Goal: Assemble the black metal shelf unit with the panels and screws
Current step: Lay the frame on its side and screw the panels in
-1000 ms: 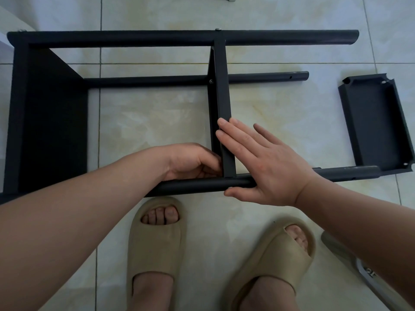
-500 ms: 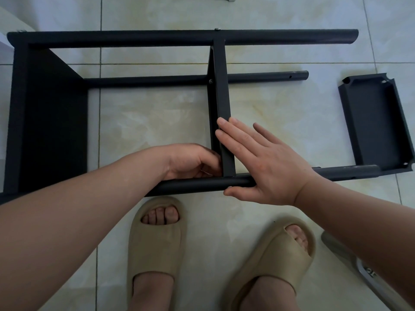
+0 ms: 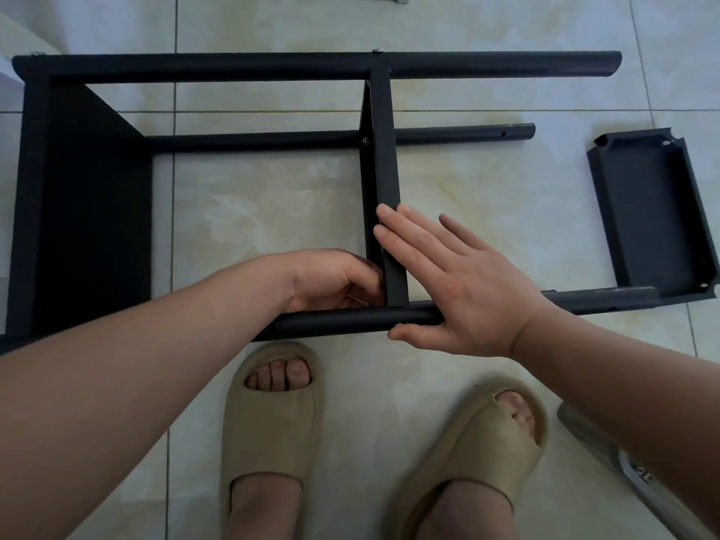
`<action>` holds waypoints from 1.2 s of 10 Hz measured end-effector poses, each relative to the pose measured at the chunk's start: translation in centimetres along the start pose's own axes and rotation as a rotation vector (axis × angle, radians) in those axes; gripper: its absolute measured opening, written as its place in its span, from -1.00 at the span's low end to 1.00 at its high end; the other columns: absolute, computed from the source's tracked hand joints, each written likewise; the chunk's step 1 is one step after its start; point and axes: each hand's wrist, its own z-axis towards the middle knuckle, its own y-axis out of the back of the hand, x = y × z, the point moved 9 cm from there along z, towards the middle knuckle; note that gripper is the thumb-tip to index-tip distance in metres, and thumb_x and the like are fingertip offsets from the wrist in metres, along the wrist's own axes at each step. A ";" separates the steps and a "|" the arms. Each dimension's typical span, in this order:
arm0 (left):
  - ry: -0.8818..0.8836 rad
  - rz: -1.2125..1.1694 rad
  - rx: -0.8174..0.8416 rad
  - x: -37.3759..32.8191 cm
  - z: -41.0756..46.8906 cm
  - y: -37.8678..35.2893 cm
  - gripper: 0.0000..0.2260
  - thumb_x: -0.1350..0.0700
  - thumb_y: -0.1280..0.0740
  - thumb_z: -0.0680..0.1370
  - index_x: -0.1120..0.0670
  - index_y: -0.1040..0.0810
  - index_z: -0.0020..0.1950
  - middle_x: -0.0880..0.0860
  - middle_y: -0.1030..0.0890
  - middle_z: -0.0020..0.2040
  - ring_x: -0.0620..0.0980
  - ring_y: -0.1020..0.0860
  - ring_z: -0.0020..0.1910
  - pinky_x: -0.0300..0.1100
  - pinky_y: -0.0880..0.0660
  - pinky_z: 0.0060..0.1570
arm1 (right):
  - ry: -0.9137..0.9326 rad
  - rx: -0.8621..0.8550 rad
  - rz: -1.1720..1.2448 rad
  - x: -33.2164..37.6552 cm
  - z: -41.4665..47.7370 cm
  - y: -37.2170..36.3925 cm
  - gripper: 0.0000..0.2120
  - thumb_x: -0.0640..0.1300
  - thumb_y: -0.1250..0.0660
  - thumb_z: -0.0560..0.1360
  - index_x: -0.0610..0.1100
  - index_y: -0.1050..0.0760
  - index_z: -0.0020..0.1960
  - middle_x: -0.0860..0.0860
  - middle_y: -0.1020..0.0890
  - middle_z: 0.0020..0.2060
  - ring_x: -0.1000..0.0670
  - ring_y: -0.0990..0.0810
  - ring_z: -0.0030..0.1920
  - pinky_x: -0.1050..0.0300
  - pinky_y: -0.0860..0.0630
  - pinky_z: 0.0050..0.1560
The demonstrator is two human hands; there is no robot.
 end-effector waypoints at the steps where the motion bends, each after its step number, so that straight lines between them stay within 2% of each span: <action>1: -0.016 -0.034 0.045 -0.2 0.0 -0.3 -0.87 0.34 -0.22 0.49 0.19 -0.53 -0.06 0.14 -0.57 -0.20 0.06 -0.55 -0.20 -0.08 -0.45 -0.04 | 0.001 -0.005 -0.002 -0.1 0.0 0.0 -0.08 0.42 -0.14 0.51 -0.16 -0.08 0.65 -0.02 -0.02 0.65 -0.03 0.02 0.64 -0.24 -0.22 0.53; 2: -0.039 -0.052 0.063 -0.3 0.0 -0.3 -0.89 0.31 -0.26 0.48 0.20 -0.54 -0.03 0.13 -0.59 -0.18 0.05 -0.58 -0.19 -0.07 -0.48 -0.01 | 0.000 -0.006 -0.006 -0.1 0.0 0.0 -0.08 0.42 -0.14 0.52 -0.16 -0.08 0.65 -0.02 -0.02 0.65 -0.03 0.01 0.64 -0.24 -0.21 0.54; 3: -0.028 0.022 0.018 0.0 0.2 0.1 -0.89 0.32 -0.27 0.52 0.20 -0.58 -0.07 0.12 -0.61 -0.19 0.04 -0.59 -0.18 -0.05 -0.46 0.01 | 0.000 -0.013 -0.001 0.0 0.0 0.0 -0.08 0.42 -0.14 0.51 -0.16 -0.08 0.64 -0.02 -0.04 0.65 -0.03 0.00 0.64 -0.24 -0.21 0.54; 4: -0.022 0.012 0.044 0.0 0.0 -0.1 -0.89 0.30 -0.28 0.48 0.17 -0.59 -0.13 0.11 -0.61 -0.21 0.03 -0.59 -0.20 -0.09 -0.46 -0.04 | 0.000 -0.009 -0.005 -0.1 0.0 0.0 -0.08 0.42 -0.14 0.51 -0.16 -0.07 0.65 -0.02 -0.03 0.65 -0.03 0.01 0.64 -0.24 -0.20 0.54; 5: -0.033 -0.039 0.064 -0.1 0.1 -0.1 -0.89 0.31 -0.25 0.49 0.20 -0.56 -0.07 0.14 -0.60 -0.18 0.04 -0.59 -0.18 -0.09 -0.47 -0.02 | 0.000 -0.005 -0.008 -0.1 0.0 0.0 -0.08 0.42 -0.14 0.51 -0.16 -0.07 0.65 -0.02 -0.02 0.65 -0.04 0.01 0.64 -0.24 -0.20 0.54; 7: -0.029 0.092 0.008 0.0 0.0 0.3 -0.80 0.26 -0.31 0.54 0.09 -0.68 -0.21 0.12 -0.66 -0.19 0.02 -0.62 -0.19 -0.10 -0.49 -0.04 | 0.006 -0.012 -0.021 0.0 0.0 0.1 -0.08 0.42 -0.13 0.52 -0.18 -0.08 0.64 -0.04 -0.04 0.64 -0.05 -0.01 0.64 -0.26 -0.17 0.55; 8: -0.024 0.042 0.011 0.1 0.0 0.4 -0.83 0.32 -0.29 0.53 0.14 -0.65 -0.16 0.15 -0.65 -0.17 0.06 -0.62 -0.16 -0.09 -0.49 -0.03 | 0.019 -0.025 -0.041 0.0 0.1 0.1 -0.08 0.41 -0.15 0.52 -0.20 -0.10 0.63 -0.06 -0.06 0.64 -0.07 -0.03 0.63 -0.26 -0.12 0.57; 9: -0.021 -0.012 0.000 0.1 0.0 0.6 -0.88 0.35 -0.27 0.50 0.22 -0.58 -0.05 0.22 -0.58 -0.10 0.16 -0.55 -0.06 0.04 -0.41 0.11 | 0.025 -0.034 -0.053 0.1 0.1 0.1 -0.08 0.41 -0.15 0.52 -0.21 -0.09 0.63 -0.07 -0.06 0.64 -0.08 -0.03 0.63 -0.25 -0.09 0.58; 10: 0.007 0.008 0.025 0.2 0.0 0.3 -0.85 0.29 -0.25 0.55 0.22 -0.63 -0.03 0.17 -0.64 -0.10 0.09 -0.60 -0.09 -0.01 -0.44 0.11 | 0.036 -0.039 -0.057 0.1 0.1 0.0 -0.08 0.40 -0.14 0.53 -0.22 -0.07 0.64 -0.09 -0.05 0.64 -0.09 -0.02 0.63 -0.24 -0.07 0.59; 11: -0.011 0.095 -0.014 0.0 0.0 0.4 -0.83 0.25 -0.30 0.56 0.15 -0.69 -0.13 0.13 -0.68 -0.14 0.02 -0.63 -0.16 -0.16 -0.53 -0.07 | 0.044 -0.042 -0.052 0.1 0.1 0.0 -0.07 0.39 -0.15 0.54 -0.23 -0.06 0.63 -0.12 -0.03 0.63 -0.12 -0.03 0.63 -0.22 -0.09 0.59; 12: -0.017 0.065 -0.022 0.1 0.0 0.6 -0.79 0.33 -0.28 0.56 0.15 -0.67 -0.15 0.15 -0.67 -0.17 0.02 -0.64 -0.21 -0.19 -0.55 -0.15 | 0.045 -0.040 -0.060 0.1 0.2 -0.1 -0.07 0.40 -0.13 0.54 -0.24 -0.05 0.63 -0.13 -0.03 0.63 -0.12 -0.02 0.63 -0.22 -0.08 0.59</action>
